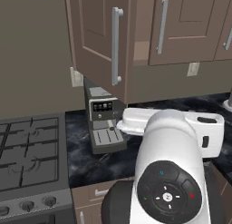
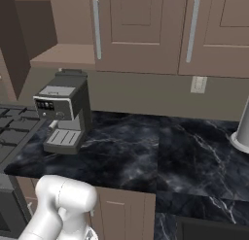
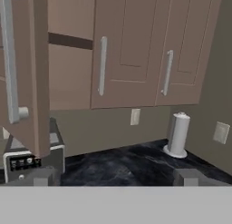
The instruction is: Close all open cabinet doors.
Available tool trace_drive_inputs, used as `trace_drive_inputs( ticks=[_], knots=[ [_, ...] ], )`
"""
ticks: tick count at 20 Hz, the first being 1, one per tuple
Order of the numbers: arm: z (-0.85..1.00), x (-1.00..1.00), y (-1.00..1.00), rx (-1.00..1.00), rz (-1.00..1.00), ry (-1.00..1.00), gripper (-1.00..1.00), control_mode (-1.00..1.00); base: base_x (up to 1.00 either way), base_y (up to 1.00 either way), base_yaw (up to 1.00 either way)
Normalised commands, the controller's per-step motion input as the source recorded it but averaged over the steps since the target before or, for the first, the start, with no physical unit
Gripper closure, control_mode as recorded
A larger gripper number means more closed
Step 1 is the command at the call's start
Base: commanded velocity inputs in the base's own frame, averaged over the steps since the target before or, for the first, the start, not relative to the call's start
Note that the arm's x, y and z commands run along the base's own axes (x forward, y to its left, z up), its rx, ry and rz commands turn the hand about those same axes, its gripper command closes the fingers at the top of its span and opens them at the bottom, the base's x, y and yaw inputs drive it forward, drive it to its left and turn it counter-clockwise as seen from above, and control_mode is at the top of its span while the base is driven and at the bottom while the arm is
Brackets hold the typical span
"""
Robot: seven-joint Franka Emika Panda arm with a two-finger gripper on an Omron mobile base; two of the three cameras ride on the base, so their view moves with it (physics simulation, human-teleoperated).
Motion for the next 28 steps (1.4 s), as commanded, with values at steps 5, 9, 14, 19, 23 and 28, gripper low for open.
trace_drive_inputs(
  ticks=[5,9,14,19,23,28],
  knots=[
    [0.00,0.24,0.33,0.00,-0.01,-0.07,-1.00,-1.00,0.00,0.00,0.00],
    [0.00,0.47,0.20,0.00,0.00,-0.10,-1.00,-1.00,0.00,0.00,0.00],
    [-0.05,0.47,0.23,0.00,0.00,-0.09,-1.00,-1.00,0.00,0.00,0.00],
    [-0.14,0.34,0.18,0.00,-0.01,-0.06,-1.00,-1.00,0.00,0.00,0.00],
    [-0.19,0.29,0.11,0.00,-0.01,-0.01,-1.00,-1.00,0.00,0.00,0.00],
    [-0.16,0.32,0.15,0.00,-0.02,0.00,-1.00,-1.00,0.00,0.00,0.00]
  ],
)
